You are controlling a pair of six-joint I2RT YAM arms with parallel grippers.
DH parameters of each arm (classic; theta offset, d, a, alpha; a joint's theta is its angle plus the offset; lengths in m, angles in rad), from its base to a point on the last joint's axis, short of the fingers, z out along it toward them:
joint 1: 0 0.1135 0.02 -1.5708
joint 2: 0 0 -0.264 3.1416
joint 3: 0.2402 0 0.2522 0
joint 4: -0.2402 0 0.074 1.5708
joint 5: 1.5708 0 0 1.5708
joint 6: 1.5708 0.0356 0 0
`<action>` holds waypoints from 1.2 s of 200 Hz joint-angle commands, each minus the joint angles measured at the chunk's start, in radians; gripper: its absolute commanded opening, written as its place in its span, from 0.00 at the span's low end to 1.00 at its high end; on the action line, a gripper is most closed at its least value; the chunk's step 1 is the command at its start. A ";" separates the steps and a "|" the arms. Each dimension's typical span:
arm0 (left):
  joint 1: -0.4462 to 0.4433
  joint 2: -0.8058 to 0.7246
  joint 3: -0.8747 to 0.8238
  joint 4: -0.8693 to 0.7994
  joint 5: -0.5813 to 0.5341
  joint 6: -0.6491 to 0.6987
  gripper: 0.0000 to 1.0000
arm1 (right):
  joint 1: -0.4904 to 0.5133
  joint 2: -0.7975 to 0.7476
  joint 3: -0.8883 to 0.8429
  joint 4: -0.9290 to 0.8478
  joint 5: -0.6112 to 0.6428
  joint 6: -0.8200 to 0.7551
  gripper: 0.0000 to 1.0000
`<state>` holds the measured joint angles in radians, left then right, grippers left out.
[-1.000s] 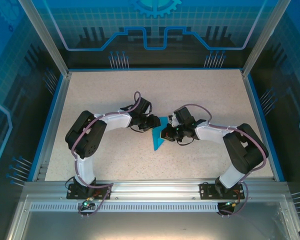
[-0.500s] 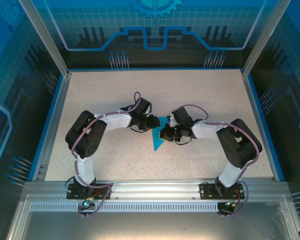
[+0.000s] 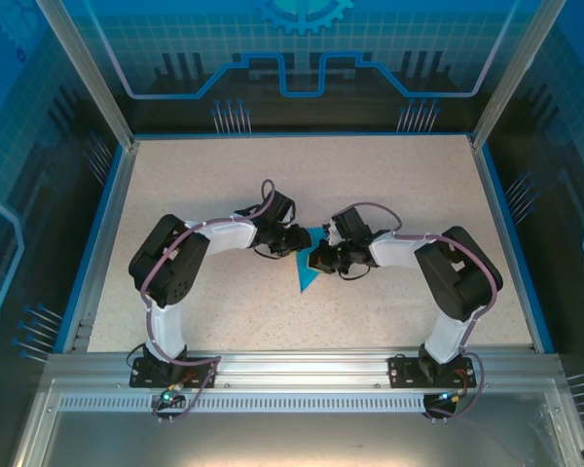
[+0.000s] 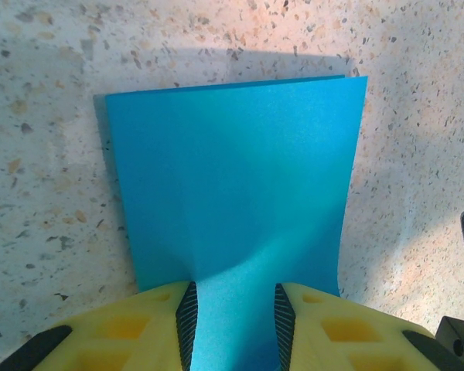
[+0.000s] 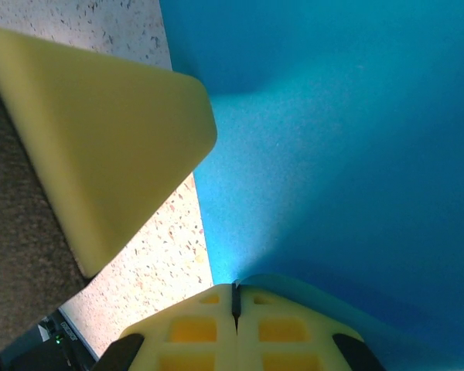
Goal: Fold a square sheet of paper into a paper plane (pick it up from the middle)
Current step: Third fold the triangle at the center of the table.
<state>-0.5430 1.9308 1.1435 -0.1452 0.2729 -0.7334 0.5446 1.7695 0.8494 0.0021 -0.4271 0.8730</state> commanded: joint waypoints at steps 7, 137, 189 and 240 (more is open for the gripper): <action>0.005 0.013 -0.006 -0.019 0.000 0.003 0.36 | 0.010 0.028 0.024 0.006 -0.006 -0.024 0.00; 0.006 -0.002 -0.001 -0.020 0.006 -0.003 0.38 | 0.013 0.068 0.066 -0.002 -0.031 -0.053 0.00; 0.020 -0.066 0.023 -0.006 -0.028 -0.003 0.39 | 0.014 0.049 0.054 -0.024 -0.016 -0.068 0.00; 0.032 0.002 0.053 -0.035 -0.050 -0.001 0.24 | 0.014 0.043 0.054 -0.035 -0.011 -0.076 0.00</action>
<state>-0.5190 1.9049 1.1580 -0.1482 0.2459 -0.7334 0.5453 1.8236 0.8921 -0.0078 -0.4458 0.8173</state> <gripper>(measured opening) 0.272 0.038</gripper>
